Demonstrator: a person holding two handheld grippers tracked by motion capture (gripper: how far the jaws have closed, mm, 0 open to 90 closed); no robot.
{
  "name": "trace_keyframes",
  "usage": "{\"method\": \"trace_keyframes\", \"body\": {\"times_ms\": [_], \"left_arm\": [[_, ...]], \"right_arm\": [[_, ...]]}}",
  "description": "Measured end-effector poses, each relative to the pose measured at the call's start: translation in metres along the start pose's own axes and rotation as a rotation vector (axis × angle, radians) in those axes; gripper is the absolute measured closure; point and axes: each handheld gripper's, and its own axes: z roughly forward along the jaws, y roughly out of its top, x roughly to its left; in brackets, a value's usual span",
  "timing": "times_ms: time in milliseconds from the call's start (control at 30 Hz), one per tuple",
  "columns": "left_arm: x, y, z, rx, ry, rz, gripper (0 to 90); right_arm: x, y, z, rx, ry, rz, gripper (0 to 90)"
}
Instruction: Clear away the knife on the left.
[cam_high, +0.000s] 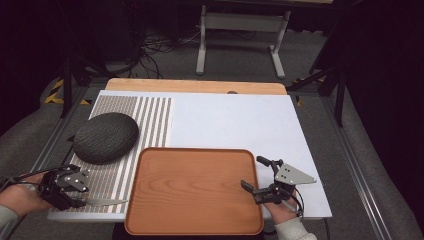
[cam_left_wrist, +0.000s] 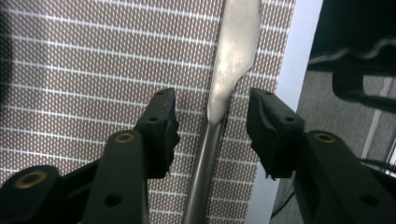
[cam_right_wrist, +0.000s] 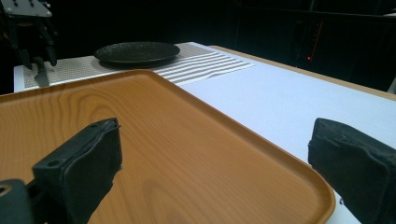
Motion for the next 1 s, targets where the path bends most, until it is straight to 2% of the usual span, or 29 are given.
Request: {"method": "trace_keyframes", "body": {"times_ms": [200, 333, 500, 633, 767, 833, 933, 1000], "left_arm": [[-0.0005, 0.0013, 0.0025, 0.069, 0.007, 0.047, 64.5], [-0.0022, 0.0034, 0.0039, 0.108, 0.020, 0.063, 68.8], [-0.0038, 0.0051, 0.0044, 0.131, 0.024, 0.101, 76.8], [-0.0064, 0.0077, 0.0051, 0.159, 0.043, 0.149, 79.1], [-0.0070, 0.0077, 0.0054, 0.159, 0.049, 0.165, 79.6], [-0.0082, 0.0072, 0.0058, 0.154, 0.048, 0.153, 79.7], [-0.0080, 0.0074, 0.0055, 0.158, 0.054, 0.168, 79.8], [-0.0084, 0.0069, 0.0058, 0.152, 0.051, 0.161, 79.8]], "right_arm": [[-0.0002, -0.0001, -0.0002, 0.000, 0.000, 0.000, 3.3], [-0.0001, 0.0000, -0.0002, -0.001, 0.000, 0.000, 3.3], [0.0000, -0.0001, -0.0001, 0.000, 0.001, 0.000, 3.3], [0.0001, -0.0002, 0.0000, -0.001, 0.002, 0.001, 3.3], [0.0001, -0.0003, 0.0001, 0.000, 0.005, 0.001, 3.4], [0.0001, -0.0004, 0.0000, 0.000, 0.006, 0.001, 3.4], [0.0000, -0.0005, 0.0002, 0.001, 0.007, 0.002, 3.4], [0.0000, -0.0005, 0.0002, 0.000, 0.007, 0.002, 3.4]]}}
